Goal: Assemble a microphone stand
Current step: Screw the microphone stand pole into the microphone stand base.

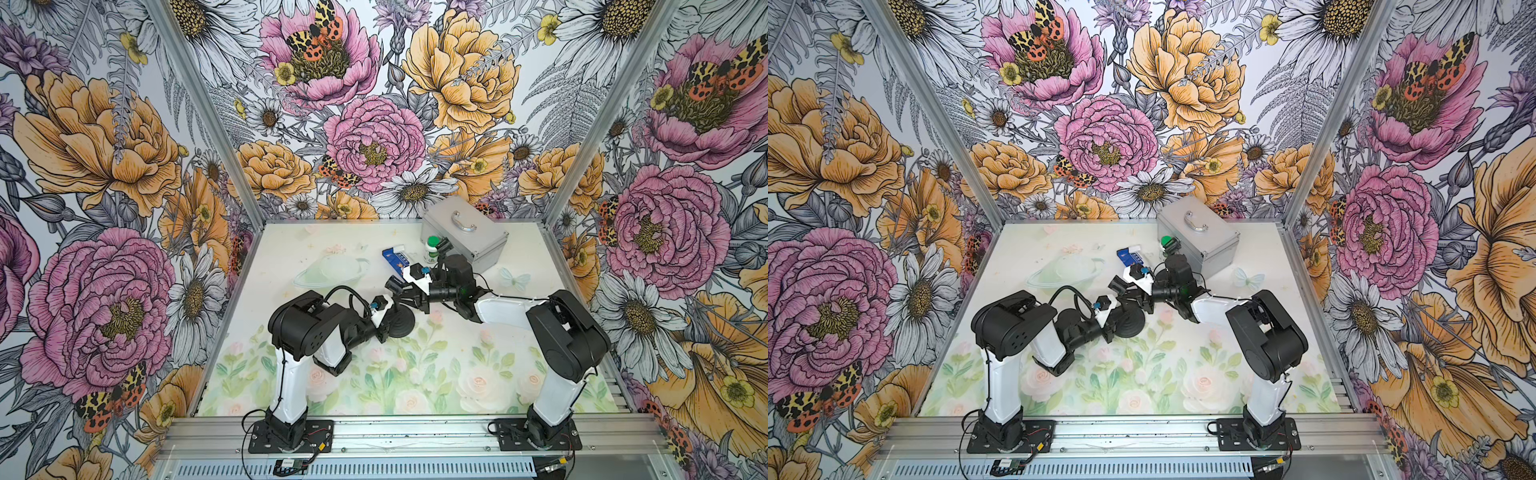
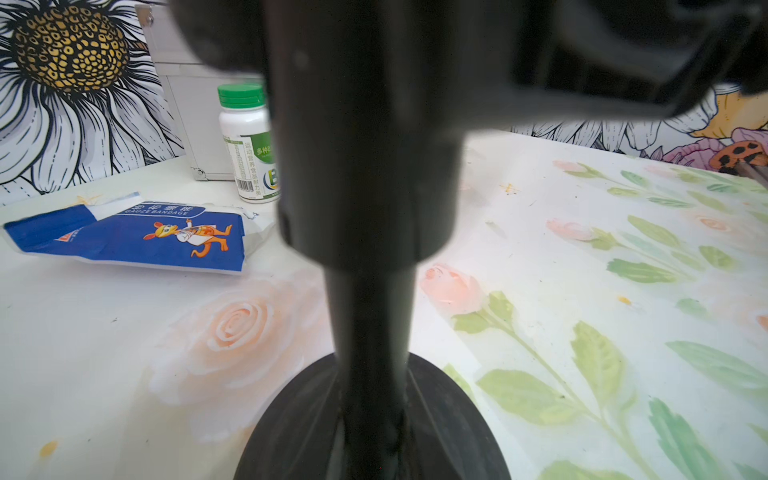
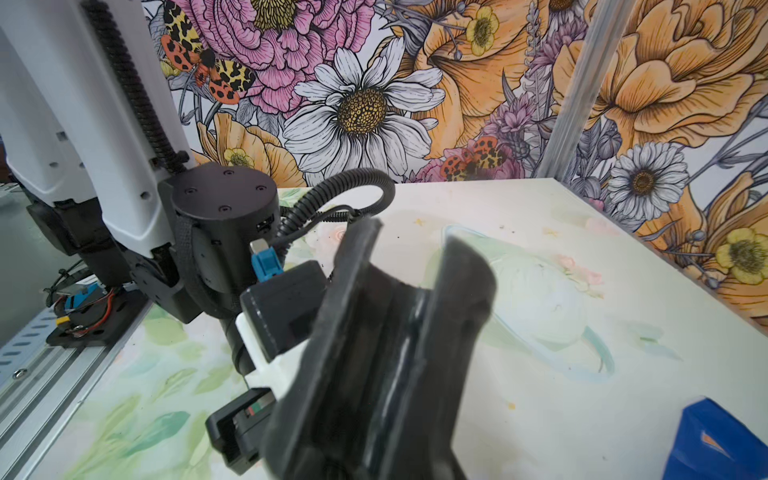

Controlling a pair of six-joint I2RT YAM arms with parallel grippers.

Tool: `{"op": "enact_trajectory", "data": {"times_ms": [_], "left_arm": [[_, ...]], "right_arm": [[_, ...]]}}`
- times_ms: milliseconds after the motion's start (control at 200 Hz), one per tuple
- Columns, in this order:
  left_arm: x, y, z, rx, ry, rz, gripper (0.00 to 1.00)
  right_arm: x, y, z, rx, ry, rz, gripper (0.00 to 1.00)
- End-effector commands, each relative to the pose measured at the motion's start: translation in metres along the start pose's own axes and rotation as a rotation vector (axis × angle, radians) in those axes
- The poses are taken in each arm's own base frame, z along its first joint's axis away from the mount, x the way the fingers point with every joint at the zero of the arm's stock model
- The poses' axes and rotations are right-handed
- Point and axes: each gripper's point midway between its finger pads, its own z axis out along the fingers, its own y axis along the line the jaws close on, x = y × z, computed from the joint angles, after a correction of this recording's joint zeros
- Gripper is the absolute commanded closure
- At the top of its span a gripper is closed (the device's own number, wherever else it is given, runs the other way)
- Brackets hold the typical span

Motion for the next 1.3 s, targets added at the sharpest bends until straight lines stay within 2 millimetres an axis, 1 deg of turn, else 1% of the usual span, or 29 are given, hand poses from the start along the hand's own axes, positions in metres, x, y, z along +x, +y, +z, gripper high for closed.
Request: {"op": "enact_trajectory", "data": {"times_ms": [0,15,65,125,175,215,235,270,275,300,310,350,375,460,520,535,565,585,625,685,746,816,836,851,946,1011,1136,1141,1296], "left_arm": [[0.015,-0.004,0.001,0.014,0.046,-0.006,0.8],[0.015,-0.004,0.001,0.014,0.045,-0.005,0.8],[0.015,-0.004,0.001,0.013,0.045,-0.006,0.8],[0.015,-0.003,0.001,0.012,0.046,-0.006,0.8],[0.014,-0.003,0.001,0.011,0.044,-0.006,0.8],[0.014,-0.004,0.001,0.012,0.045,-0.006,0.8],[0.015,-0.003,0.001,0.01,0.046,-0.006,0.8],[0.014,-0.003,0.001,0.01,0.044,-0.004,0.8],[0.014,-0.003,0.001,0.011,0.043,-0.005,0.8],[0.014,-0.003,0.0,0.01,0.045,-0.005,0.8],[0.014,-0.003,0.0,0.01,0.045,-0.006,0.8],[0.014,-0.004,0.0,0.013,0.045,-0.004,0.8],[0.014,-0.004,0.0,0.014,0.045,-0.005,0.8],[0.013,-0.004,0.0,0.016,0.042,-0.008,0.8],[0.013,-0.004,0.0,0.013,0.043,-0.008,0.8],[0.013,-0.003,0.0,0.011,0.043,-0.008,0.8],[0.013,-0.004,0.0,0.011,0.043,-0.007,0.8],[0.013,-0.004,0.0,0.011,0.042,-0.007,0.8],[0.013,-0.004,0.0,0.011,0.043,-0.008,0.8],[0.013,-0.004,0.0,0.014,0.043,-0.008,0.8],[0.013,-0.004,0.0,0.014,0.042,-0.008,0.8],[0.013,-0.004,0.0,0.013,0.043,-0.008,0.8],[0.014,-0.004,-0.001,0.012,0.044,-0.009,0.8],[0.013,-0.004,0.0,0.012,0.042,-0.008,0.8],[0.013,-0.004,0.0,0.012,0.043,-0.008,0.79],[0.014,-0.004,0.0,0.014,0.044,-0.008,0.8],[0.014,-0.004,0.0,0.014,0.043,-0.008,0.8],[0.013,-0.004,0.0,0.015,0.042,-0.007,0.8],[0.014,-0.004,0.0,0.016,0.045,-0.009,0.8]], "right_arm": [[0.023,0.006,0.007,-0.022,0.075,0.05,0.97],[0.024,0.003,0.007,0.002,0.08,0.052,1.0],[0.027,-0.012,0.006,0.136,0.088,0.062,1.0],[0.027,-0.034,-0.002,0.369,0.044,0.088,1.0],[0.03,-0.056,-0.022,0.644,-0.01,0.146,1.0],[0.037,-0.064,-0.043,0.869,-0.061,0.219,1.0],[0.042,-0.065,-0.053,0.974,-0.08,0.254,1.0],[0.051,-0.058,-0.064,1.117,-0.093,0.29,1.0],[0.052,-0.059,-0.068,1.147,-0.092,0.293,1.0],[0.057,-0.047,-0.066,1.21,-0.084,0.302,1.0],[0.06,-0.047,-0.069,1.248,-0.081,0.309,1.0],[0.066,-0.036,-0.062,1.296,-0.071,0.318,1.0],[0.065,-0.03,-0.053,1.281,-0.061,0.299,1.0],[0.048,-0.014,-0.019,1.158,-0.007,0.156,1.0],[0.044,-0.007,-0.004,1.056,0.009,0.12,1.0],[0.043,-0.006,-0.002,1.031,0.013,0.108,0.95],[0.041,-0.001,0.004,0.97,0.017,0.083,0.79],[0.041,0.001,0.007,0.932,0.02,0.067,0.71],[0.04,0.006,0.013,0.852,0.027,0.036,0.63],[0.037,0.015,0.017,0.73,0.035,-0.002,0.58],[0.035,0.023,0.018,0.597,0.043,-0.027,0.55],[0.032,0.03,0.012,0.465,0.046,-0.032,0.54],[0.03,0.036,0.013,0.416,0.044,-0.029,0.54],[0.03,0.03,0.006,0.412,0.041,-0.022,0.54],[0.024,0.036,-0.003,0.282,0.025,-0.009,0.55],[0.024,0.034,-0.008,0.233,0.025,0.0,0.54],[0.024,0.033,-0.009,0.118,0.034,0.01,0.54],[0.023,0.03,-0.009,0.122,0.033,0.007,0.54],[0.017,0.025,-0.004,-0.012,0.038,0.023,0.55]]}}
